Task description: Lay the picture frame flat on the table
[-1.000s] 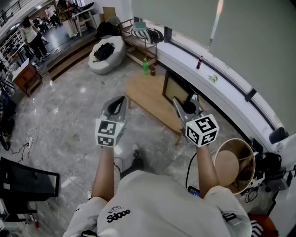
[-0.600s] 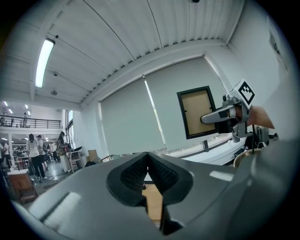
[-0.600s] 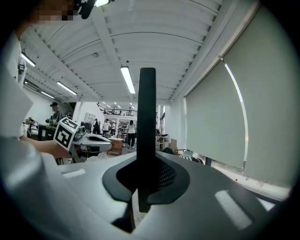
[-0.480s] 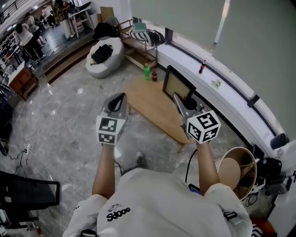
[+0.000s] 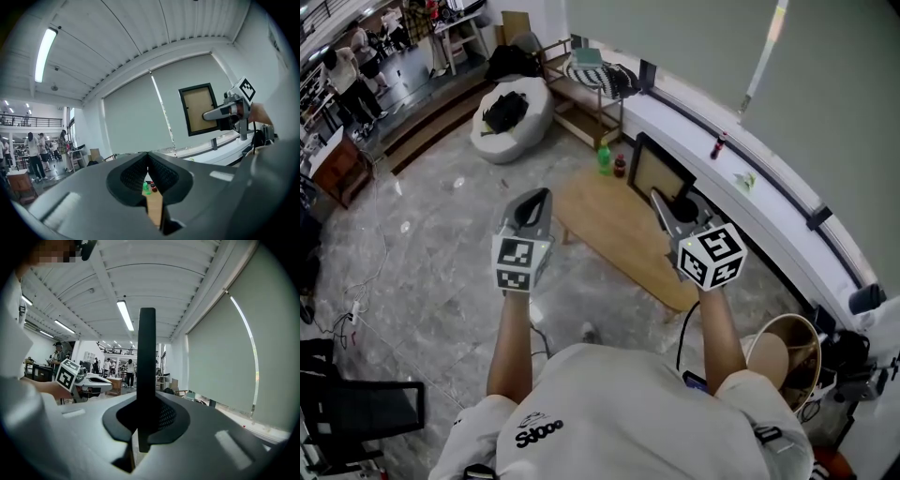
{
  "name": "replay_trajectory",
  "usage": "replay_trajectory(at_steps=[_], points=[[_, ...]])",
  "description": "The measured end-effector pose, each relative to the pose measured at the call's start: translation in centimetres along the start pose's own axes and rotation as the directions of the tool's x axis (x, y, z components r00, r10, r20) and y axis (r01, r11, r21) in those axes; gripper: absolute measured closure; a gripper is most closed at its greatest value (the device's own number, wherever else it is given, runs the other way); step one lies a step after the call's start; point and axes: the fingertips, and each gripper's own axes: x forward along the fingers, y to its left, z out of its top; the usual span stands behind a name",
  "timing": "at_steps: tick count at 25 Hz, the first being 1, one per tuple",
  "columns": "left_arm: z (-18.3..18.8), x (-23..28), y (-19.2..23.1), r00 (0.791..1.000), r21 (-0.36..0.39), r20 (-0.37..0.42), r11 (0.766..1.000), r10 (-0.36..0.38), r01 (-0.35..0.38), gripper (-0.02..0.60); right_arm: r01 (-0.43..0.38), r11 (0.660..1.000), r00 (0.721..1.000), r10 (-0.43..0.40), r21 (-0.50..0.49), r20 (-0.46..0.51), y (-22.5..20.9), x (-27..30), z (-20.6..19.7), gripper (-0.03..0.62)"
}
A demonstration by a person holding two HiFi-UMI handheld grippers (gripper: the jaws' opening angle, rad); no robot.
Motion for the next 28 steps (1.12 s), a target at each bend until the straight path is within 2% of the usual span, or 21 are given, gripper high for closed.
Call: replay_trajectory(at_steps=[14, 28], points=[[-4.1, 8.3, 8.7, 0.998, -0.015, -0.043, 0.998, -0.053, 0.053, 0.571, 0.031, 0.999, 0.998, -0.03, 0.02, -0.046, -3.0, 11.8, -1.2, 0.58], [-8.4, 15.7, 11.5, 0.989, -0.061, -0.095, 0.992, -0.115, 0.11, 0.571, 0.039, 0.996, 0.994, -0.03, 0.076, -0.106, -6.4, 19.7, -5.6, 0.58]])
